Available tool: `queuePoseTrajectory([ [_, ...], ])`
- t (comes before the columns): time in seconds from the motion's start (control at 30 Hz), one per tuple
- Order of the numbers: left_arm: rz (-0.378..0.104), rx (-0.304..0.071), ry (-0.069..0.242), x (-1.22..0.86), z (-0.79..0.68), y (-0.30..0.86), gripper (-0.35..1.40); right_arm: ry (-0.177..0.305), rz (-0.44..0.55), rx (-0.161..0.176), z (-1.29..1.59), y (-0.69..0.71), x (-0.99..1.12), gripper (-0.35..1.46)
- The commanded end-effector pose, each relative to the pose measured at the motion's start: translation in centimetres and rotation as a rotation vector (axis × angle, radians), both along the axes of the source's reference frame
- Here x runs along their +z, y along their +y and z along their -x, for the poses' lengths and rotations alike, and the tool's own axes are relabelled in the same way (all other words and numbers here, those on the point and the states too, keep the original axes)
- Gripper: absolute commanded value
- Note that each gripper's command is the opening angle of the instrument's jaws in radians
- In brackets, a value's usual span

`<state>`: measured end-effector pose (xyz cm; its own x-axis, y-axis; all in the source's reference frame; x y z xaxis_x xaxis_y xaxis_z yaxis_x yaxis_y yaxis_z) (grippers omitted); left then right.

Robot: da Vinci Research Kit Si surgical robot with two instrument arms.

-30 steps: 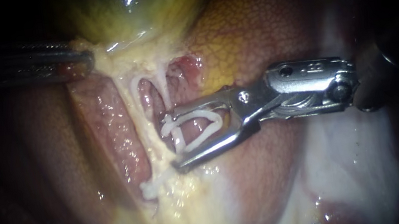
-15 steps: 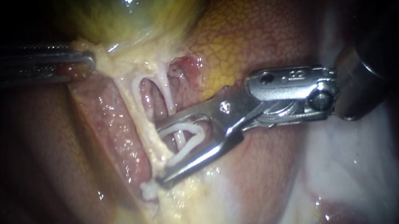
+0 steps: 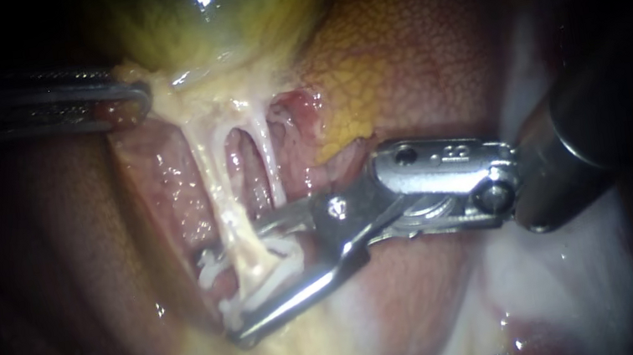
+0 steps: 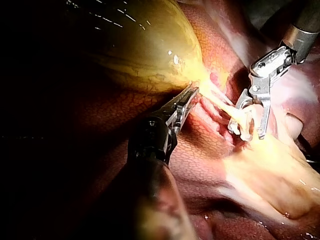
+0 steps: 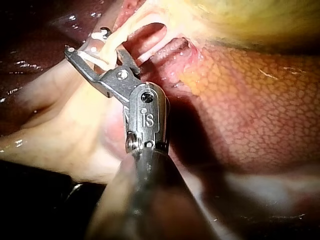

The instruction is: Clipping second clip left tube

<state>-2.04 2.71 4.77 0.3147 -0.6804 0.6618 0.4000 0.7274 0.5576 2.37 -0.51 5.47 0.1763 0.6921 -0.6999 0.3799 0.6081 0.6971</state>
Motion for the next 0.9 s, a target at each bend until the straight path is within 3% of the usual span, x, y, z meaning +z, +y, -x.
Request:
queuePoseTrajectory([
  [0.03,0.0,0.0,0.0,0.0,0.0,0.0,-0.35,0.001,0.0,-0.003,-0.01,0.0,-0.01,0.42],
  [0.27,0.0,0.0,0.0,0.0,0.0,0.0,-0.35,-0.008,-0.021,-0.006,-0.01,0.01,0.0,0.24],
  [0.67,0.0,0.0,0.0,0.0,0.0,0.0,-0.35,-0.027,-0.059,-0.006,-0.01,0.01,0.0,-0.32],
  [0.9,0.0,0.0,0.0,0.0,0.0,0.0,-0.35,-0.036,-0.067,-0.002,-0.03,0.01,0.04,-0.35],
])
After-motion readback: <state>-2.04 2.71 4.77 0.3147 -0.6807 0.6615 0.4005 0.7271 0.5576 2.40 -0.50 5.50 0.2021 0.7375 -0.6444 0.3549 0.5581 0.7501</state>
